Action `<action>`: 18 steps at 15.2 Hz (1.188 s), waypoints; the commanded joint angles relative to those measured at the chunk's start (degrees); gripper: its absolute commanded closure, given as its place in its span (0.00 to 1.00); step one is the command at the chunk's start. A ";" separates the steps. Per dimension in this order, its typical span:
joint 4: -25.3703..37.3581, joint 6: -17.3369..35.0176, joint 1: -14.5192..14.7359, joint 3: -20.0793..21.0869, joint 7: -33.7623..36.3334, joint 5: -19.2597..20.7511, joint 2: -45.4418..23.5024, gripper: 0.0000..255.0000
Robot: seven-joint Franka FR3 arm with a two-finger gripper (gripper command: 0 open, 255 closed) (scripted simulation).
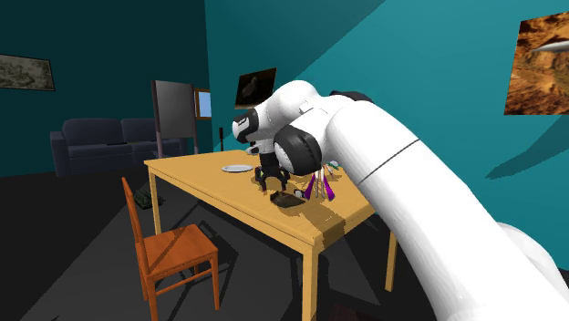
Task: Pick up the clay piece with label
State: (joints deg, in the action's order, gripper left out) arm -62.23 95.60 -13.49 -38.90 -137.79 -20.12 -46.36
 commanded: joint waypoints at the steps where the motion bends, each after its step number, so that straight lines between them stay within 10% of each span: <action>1: -1.43 1.67 0.18 0.12 -0.26 -0.20 -0.34 0.00; 3: -1.44 1.68 0.18 0.12 -0.26 -0.20 -0.34 0.00; 4: -1.42 1.64 0.18 0.12 -0.26 -0.19 -0.32 1.00; 18: 2.15 -1.95 -0.69 -0.05 -0.01 0.11 0.04 1.00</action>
State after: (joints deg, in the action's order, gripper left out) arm -60.87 94.37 -13.90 -38.93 -137.78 -20.05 -46.32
